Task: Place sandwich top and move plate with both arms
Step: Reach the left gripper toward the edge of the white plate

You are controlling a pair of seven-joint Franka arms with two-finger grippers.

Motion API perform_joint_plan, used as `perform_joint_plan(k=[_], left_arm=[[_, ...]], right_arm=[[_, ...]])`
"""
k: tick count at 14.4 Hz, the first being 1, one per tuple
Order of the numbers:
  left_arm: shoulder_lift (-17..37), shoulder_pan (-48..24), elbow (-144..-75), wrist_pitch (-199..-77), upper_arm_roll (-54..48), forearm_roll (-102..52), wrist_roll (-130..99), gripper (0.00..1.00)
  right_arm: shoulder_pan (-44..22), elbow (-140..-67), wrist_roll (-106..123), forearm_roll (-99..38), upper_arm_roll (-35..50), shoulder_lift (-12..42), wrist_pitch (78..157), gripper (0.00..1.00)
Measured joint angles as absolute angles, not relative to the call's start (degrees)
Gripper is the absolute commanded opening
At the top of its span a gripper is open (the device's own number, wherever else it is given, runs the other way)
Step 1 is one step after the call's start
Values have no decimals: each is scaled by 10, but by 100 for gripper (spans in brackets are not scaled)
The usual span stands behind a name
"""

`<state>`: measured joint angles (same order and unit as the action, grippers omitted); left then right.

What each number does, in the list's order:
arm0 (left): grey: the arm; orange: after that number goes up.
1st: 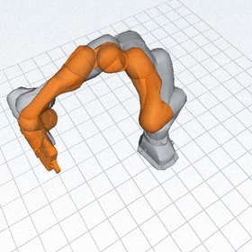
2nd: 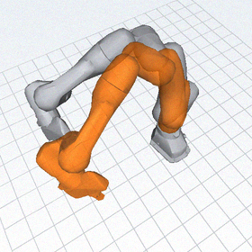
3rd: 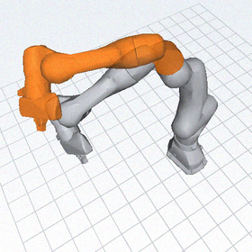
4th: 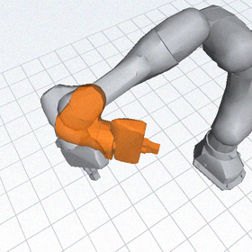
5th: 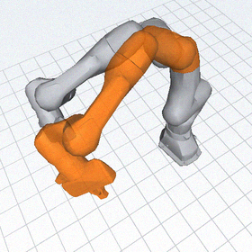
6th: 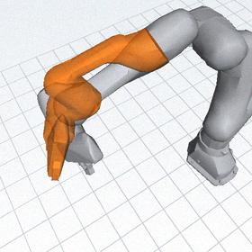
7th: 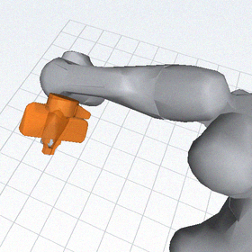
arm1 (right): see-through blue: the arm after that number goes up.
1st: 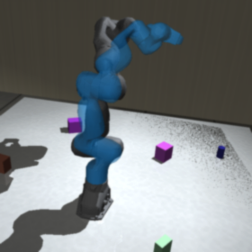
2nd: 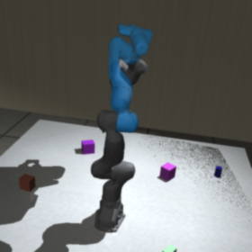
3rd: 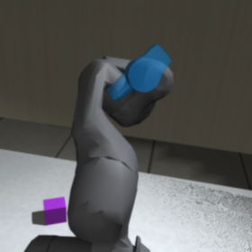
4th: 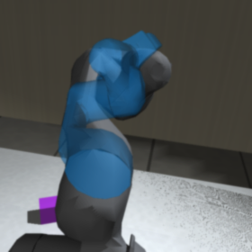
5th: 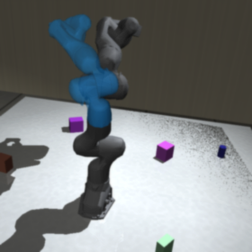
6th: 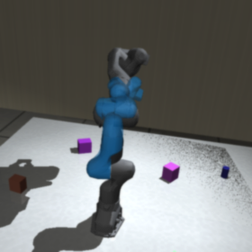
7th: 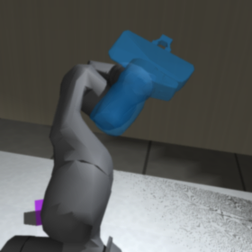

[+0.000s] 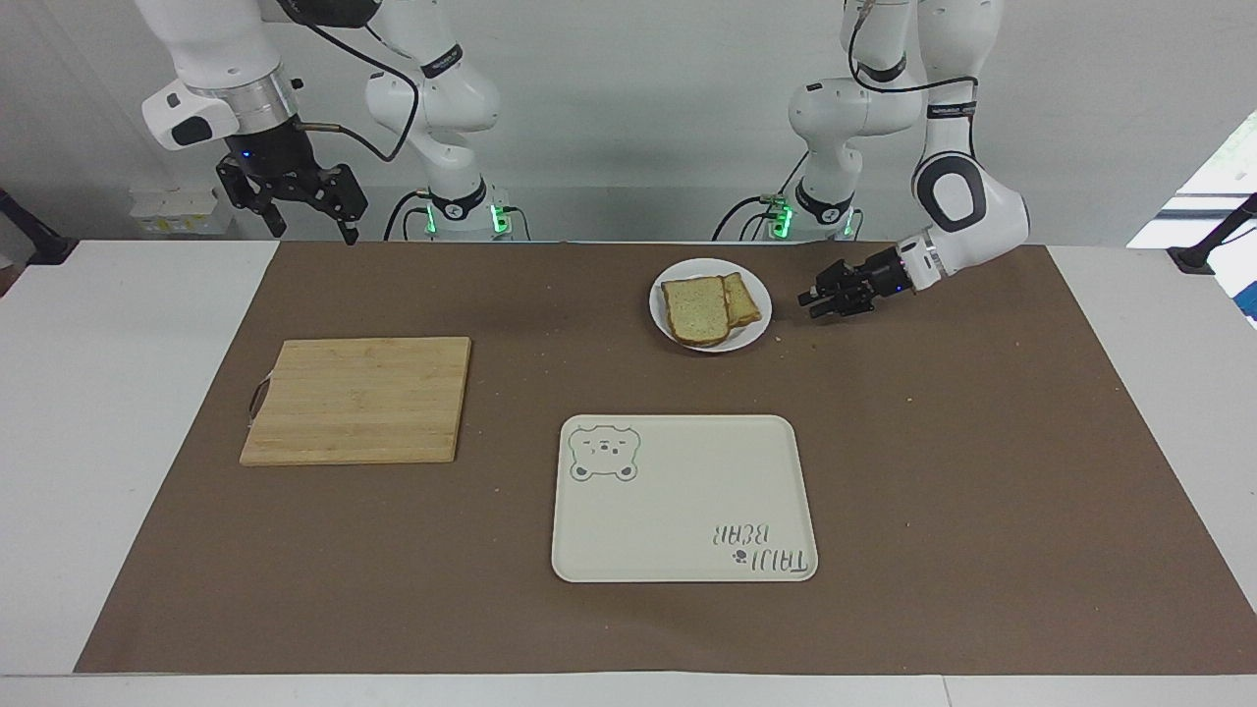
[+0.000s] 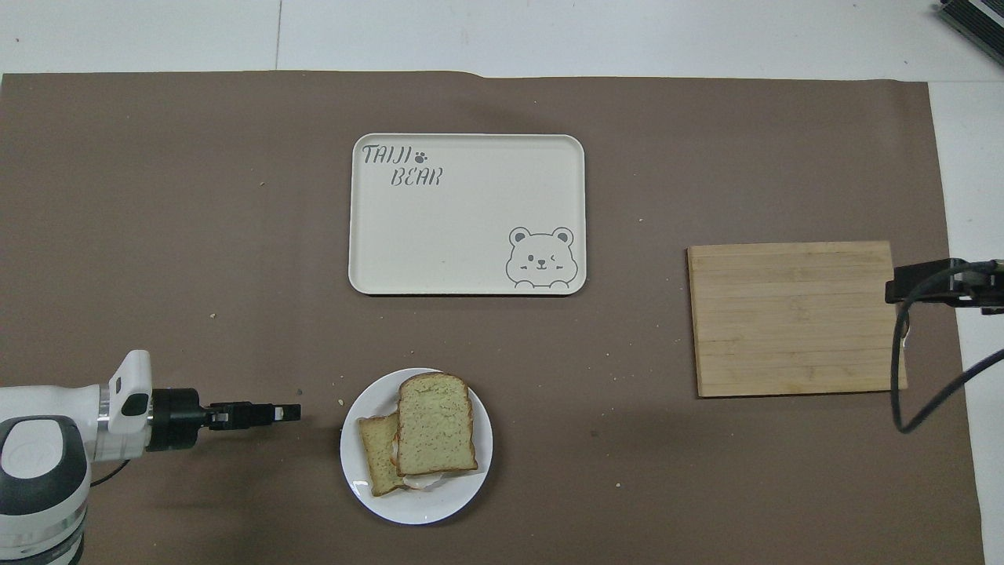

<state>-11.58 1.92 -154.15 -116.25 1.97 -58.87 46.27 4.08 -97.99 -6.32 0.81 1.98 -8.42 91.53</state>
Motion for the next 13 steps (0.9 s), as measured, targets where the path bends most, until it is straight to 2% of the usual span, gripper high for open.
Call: perform_joint_plan(k=[13], left_arm=[[-121,-93,-1582,-1256,16,-656,463,45]], right_arm=[[40,-982,-17,8,20,-83,926,100]])
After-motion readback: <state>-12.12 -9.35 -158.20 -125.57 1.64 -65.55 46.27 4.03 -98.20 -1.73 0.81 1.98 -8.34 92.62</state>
